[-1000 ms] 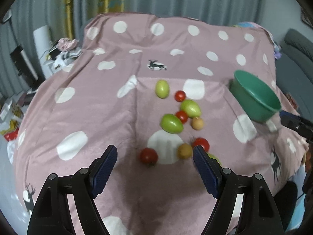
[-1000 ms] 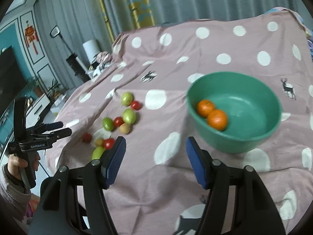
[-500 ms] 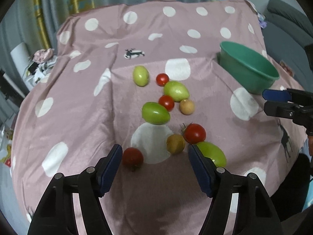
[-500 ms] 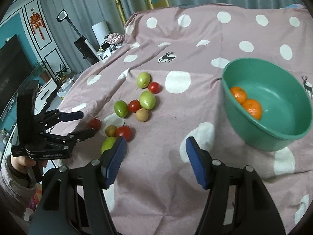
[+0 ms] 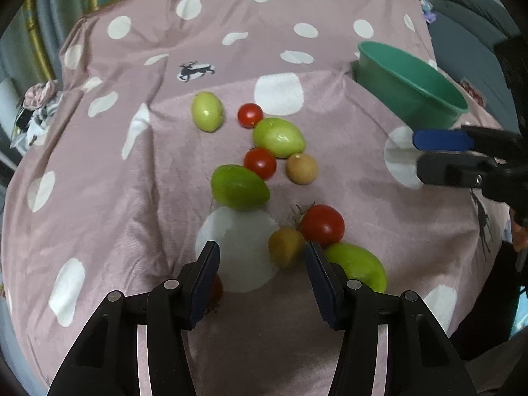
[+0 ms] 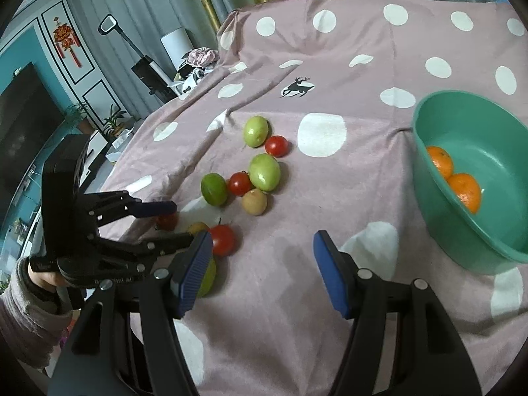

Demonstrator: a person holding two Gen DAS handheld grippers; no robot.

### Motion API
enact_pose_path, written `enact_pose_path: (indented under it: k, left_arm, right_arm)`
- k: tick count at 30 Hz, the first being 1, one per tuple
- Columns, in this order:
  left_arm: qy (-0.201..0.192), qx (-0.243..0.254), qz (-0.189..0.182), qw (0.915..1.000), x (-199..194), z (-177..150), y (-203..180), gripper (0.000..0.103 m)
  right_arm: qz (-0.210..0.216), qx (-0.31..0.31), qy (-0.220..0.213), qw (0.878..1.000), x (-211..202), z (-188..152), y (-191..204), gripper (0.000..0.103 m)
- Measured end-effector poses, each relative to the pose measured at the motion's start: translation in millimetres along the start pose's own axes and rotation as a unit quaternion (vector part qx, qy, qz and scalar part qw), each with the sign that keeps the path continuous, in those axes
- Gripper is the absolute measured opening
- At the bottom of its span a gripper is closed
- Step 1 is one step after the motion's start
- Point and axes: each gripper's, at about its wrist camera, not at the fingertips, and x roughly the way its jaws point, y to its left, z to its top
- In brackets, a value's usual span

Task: Organize fruits
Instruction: 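Grasp a small tan fruit with the left tool while the right tool grasps another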

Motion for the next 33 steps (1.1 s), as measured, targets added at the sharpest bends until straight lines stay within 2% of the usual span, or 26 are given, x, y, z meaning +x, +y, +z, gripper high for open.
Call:
enact_pose_path:
  k: [3,12,17,20,26,33]
  left_arm:
    - [0.01,0.013,0.006,0.9999,6,2,-3,0.055]
    - [0.014,0.012,-0.012,0.9998,12,10,-4,0.046]
    - [0.017,0.011,-0.021,0.9996,14,12,-4,0.041]
    - [0.021,0.003,-0.039,0.999,17,12,-1,0.033]
    - [0.031,-0.006,-0.041,0.9987,23,10,4,0.031]
    - [0.025,0.002,-0.038,0.999,24,10,2,0.028]
  right_arm:
    - [0.008,0.003,0.006,1.0,7,4,-1,0.064]
    - [0.03,0.011,0.034,0.999,33,17,-2,0.063]
    - [0.039,0.01,0.055,0.998,51,27,1,0.059]
    - [0.044,0.007,0.069,0.997,63,34,3,0.056]
    - [0.044,0.008,0.099,0.994,86,44,2,0.048]
    - [0.035,0.002,0.121,0.992,104,45,3,0.039]
